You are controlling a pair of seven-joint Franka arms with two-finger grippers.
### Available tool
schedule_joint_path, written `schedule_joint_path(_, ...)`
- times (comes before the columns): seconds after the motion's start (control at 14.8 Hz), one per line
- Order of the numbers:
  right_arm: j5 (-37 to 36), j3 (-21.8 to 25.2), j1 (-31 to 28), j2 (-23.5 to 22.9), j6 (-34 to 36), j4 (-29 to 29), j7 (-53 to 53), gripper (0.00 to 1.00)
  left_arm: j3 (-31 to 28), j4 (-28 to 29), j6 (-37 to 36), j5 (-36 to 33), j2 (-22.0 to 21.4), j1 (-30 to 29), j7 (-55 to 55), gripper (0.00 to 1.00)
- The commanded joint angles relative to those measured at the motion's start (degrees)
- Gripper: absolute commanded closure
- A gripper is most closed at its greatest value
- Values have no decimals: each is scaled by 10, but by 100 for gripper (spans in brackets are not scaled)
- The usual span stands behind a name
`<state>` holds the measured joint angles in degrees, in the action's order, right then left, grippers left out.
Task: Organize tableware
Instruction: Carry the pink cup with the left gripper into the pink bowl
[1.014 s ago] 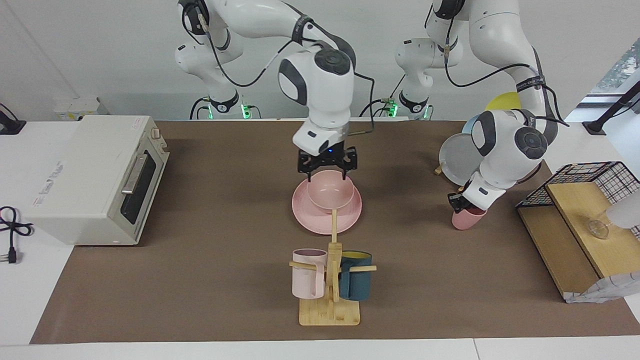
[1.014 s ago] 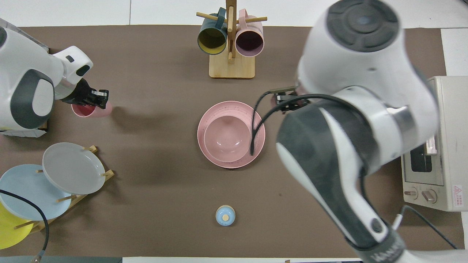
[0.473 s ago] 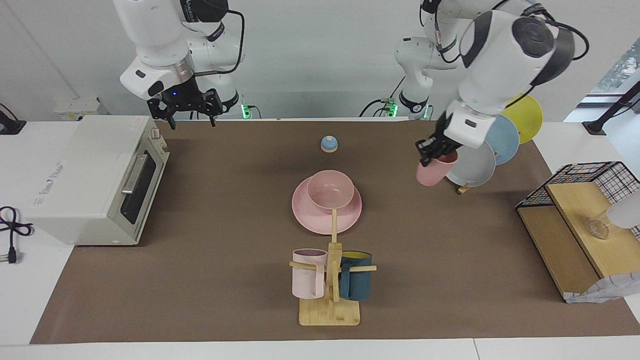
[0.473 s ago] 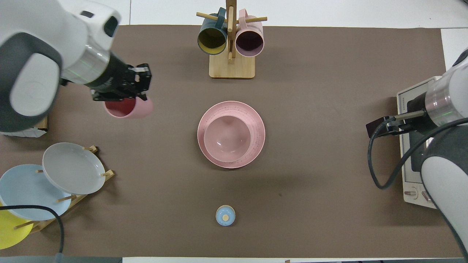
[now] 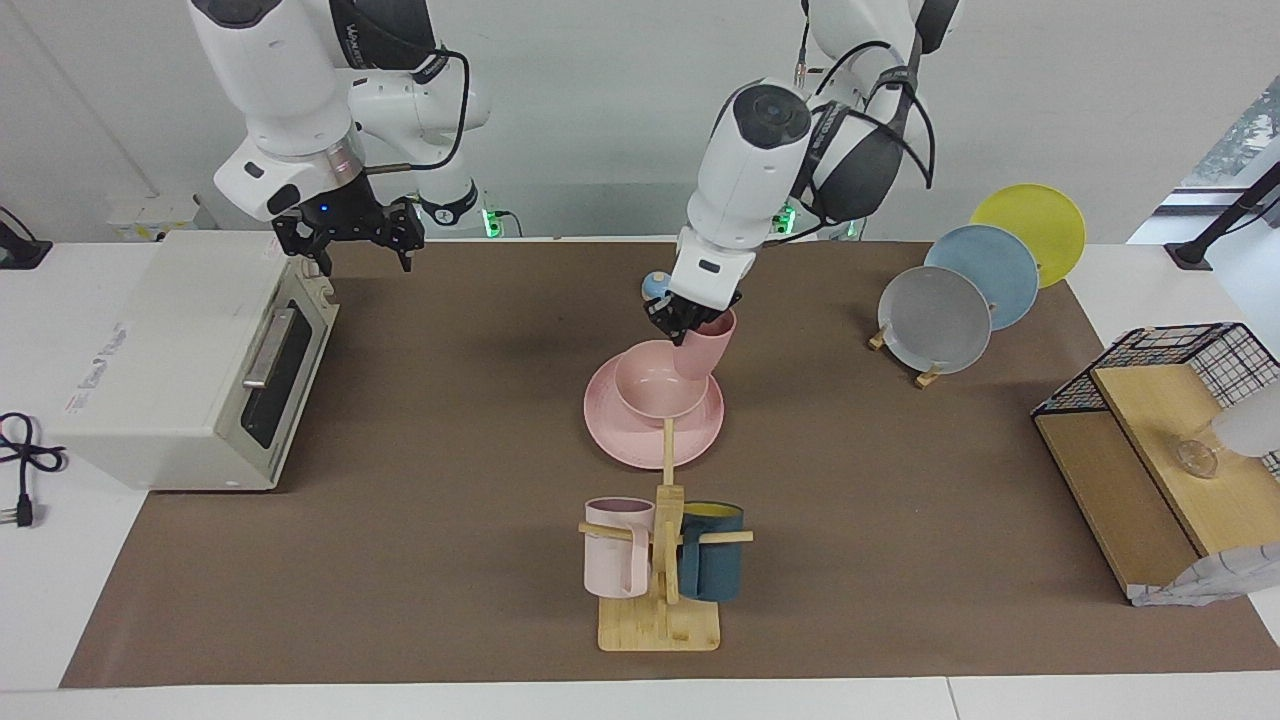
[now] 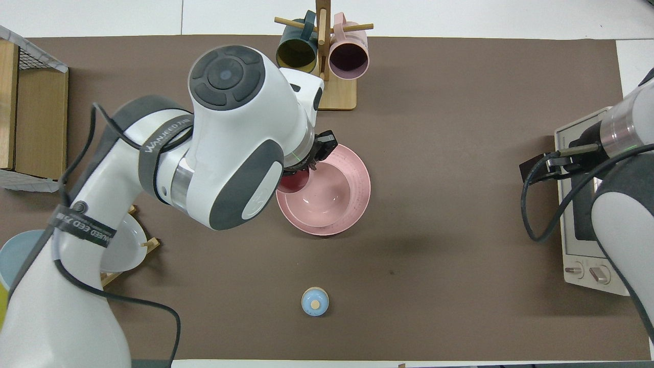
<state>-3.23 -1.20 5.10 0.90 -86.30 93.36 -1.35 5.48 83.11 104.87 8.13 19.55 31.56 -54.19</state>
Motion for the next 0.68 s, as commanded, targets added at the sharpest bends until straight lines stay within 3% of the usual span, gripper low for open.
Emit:
schedule_joint_path(0.0,8,2,-12,4,10,5,14,0,-10,49,44,-7,-6,13,-11,100)
schedule_joint_path(0.61,9,16,-22,19,21,18,38,0,-11,70,86,-11,35,44,-39,100)
